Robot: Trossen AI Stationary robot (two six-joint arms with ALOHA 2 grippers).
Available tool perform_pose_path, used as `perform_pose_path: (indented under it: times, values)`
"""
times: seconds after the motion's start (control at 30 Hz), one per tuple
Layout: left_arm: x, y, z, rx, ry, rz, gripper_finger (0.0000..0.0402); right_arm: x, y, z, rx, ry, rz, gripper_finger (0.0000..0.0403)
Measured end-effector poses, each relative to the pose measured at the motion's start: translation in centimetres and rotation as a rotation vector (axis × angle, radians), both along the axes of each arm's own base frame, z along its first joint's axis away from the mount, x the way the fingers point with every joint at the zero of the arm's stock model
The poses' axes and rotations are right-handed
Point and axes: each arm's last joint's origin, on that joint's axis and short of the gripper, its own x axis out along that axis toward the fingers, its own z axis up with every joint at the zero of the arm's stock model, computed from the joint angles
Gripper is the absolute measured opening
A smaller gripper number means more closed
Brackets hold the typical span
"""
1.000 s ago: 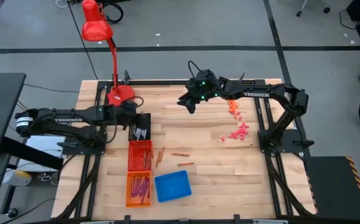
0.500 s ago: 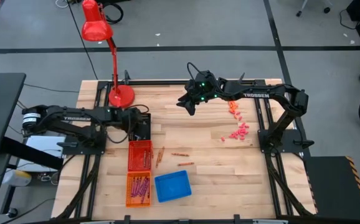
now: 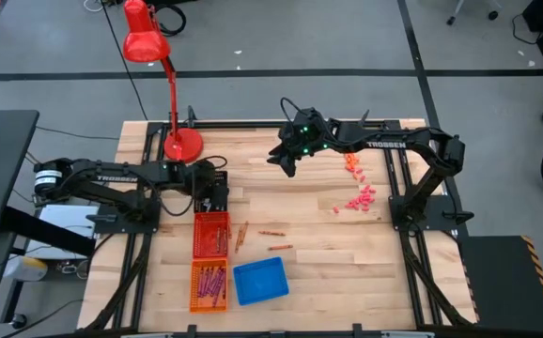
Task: Sort crayons
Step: Put the orange crayon into the blue bin
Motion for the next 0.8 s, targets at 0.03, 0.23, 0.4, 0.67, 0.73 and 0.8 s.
perform_pose_path:
  times: [0.03, 0.23, 0.4, 0.67, 0.73, 0.8]
  values:
    - [0.1, 0.0, 0.4, 0.003, -0.014, -0.002, 0.0161, 0.0, 0.3, -0.1, -0.016, 0.009, 0.032, 0.0161]
    - [1.3, 0.0, 2.7, 0.091, -0.083, 0.019, 0.0155, 0.4, 3.4, -1.0, -0.145, 0.080, 0.220, 0.0161]
    - [2.0, -0.8, 4.1, 0.132, -0.135, 0.030, 0.0155, 0.5, 5.6, -2.3, -0.184, 0.121, 0.268, 0.0161]
    - [3.4, -4.1, 5.8, 0.175, -0.289, -0.014, 0.0155, -0.5, 9.4, -6.0, -0.168, 0.188, 0.368, 0.0166]
    - [3.7, -5.3, 6.2, 0.184, -0.352, -0.008, 0.0155, -0.7, 10.6, -6.7, -0.181, 0.192, 0.393, 0.0172]
    - [3.9, -6.3, 6.6, 0.187, -0.415, 0.013, 0.0155, -1.0, 11.6, -7.5, -0.204, 0.181, 0.410, 0.0179]
